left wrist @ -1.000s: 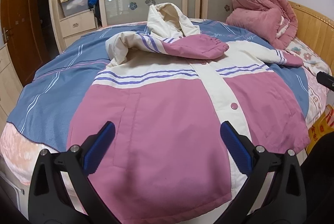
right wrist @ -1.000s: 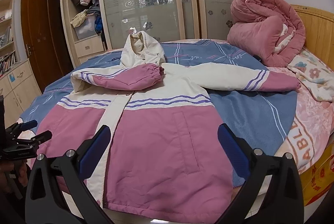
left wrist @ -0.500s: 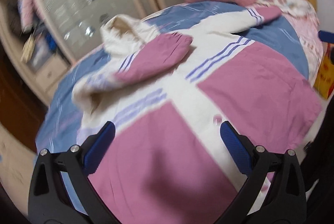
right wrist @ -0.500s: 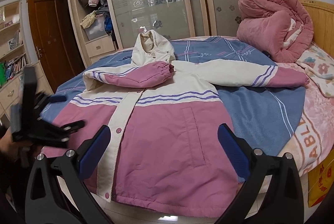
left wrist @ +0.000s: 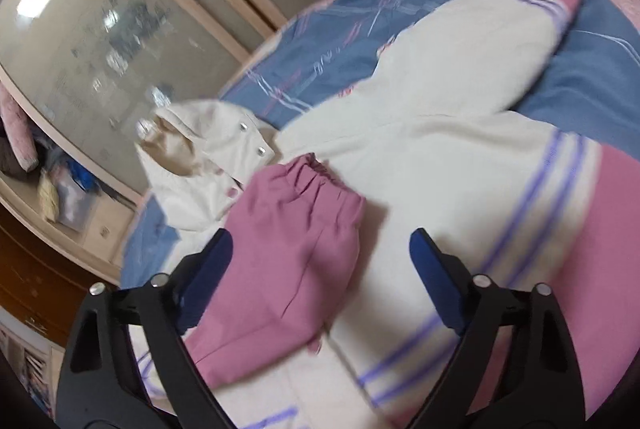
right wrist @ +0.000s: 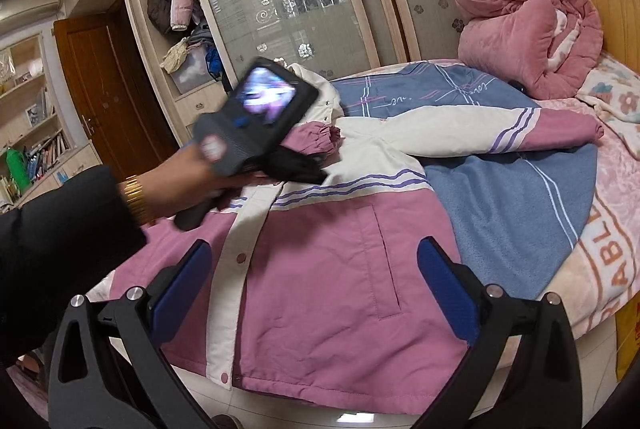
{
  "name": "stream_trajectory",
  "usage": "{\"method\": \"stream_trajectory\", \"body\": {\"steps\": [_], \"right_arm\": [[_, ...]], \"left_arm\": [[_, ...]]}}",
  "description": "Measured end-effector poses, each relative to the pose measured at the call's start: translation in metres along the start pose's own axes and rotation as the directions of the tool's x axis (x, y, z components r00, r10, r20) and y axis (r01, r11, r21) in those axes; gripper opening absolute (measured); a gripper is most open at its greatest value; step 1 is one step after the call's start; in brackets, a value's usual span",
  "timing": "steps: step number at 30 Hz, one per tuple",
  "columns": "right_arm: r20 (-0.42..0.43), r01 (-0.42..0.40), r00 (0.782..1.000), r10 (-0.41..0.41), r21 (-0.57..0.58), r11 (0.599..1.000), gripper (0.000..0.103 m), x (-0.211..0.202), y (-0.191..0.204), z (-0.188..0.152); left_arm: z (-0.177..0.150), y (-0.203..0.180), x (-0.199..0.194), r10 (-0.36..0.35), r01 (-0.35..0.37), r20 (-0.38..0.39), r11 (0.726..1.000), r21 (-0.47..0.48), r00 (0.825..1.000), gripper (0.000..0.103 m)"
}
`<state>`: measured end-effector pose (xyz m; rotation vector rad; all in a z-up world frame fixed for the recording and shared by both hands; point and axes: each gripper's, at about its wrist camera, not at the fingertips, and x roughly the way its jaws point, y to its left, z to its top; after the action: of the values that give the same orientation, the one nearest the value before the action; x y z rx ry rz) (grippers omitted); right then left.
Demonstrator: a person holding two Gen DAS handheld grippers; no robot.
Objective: Fold large clothes
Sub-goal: 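Grasp the folded sleeve cuff with the left gripper and straighten it below the hood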
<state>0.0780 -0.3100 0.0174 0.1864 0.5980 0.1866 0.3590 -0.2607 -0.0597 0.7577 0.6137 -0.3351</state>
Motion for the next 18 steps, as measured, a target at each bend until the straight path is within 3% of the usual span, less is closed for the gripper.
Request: {"method": "stream_trajectory", "body": {"steps": [3,5,8,10,14,18], "right_arm": [[-0.001,-0.009,1.0,0.009,0.009,1.0,0.102,-0.001,-0.003,0.0],[-0.001,-0.014,1.0,0.014,0.017,1.0,0.102,-0.002,-0.007,0.0],[0.002,-0.02,1.0,0.02,0.033,0.999,0.102,-0.005,-0.012,0.001],[0.002,-0.024,1.0,0.023,0.039,0.999,0.102,-0.006,-0.015,0.001],[0.003,-0.03,1.0,0.03,0.045,0.999,0.102,-0.007,-0.017,0.0],[0.002,-0.042,0.999,0.042,0.055,0.998,0.102,-0.008,-0.019,0.001]], "left_arm": [[0.006,0.007,0.03,-0.05,0.047,-0.072,0.998,-0.049,0.996,0.074],[0.007,0.007,0.048,-0.046,0.041,-0.114,0.998,-0.051,0.992,0.07],[0.005,0.012,0.063,-0.056,0.042,-0.162,0.995,-0.089,0.985,0.042],[0.008,0.023,0.067,-0.097,0.069,-0.159,0.983,-0.171,0.982,0.026],[0.026,0.04,0.058,-0.134,0.101,-0.119,0.962,-0.253,0.984,0.02],[0.059,0.048,0.039,-0.19,0.172,-0.028,0.934,-0.314,0.981,0.02]]}}
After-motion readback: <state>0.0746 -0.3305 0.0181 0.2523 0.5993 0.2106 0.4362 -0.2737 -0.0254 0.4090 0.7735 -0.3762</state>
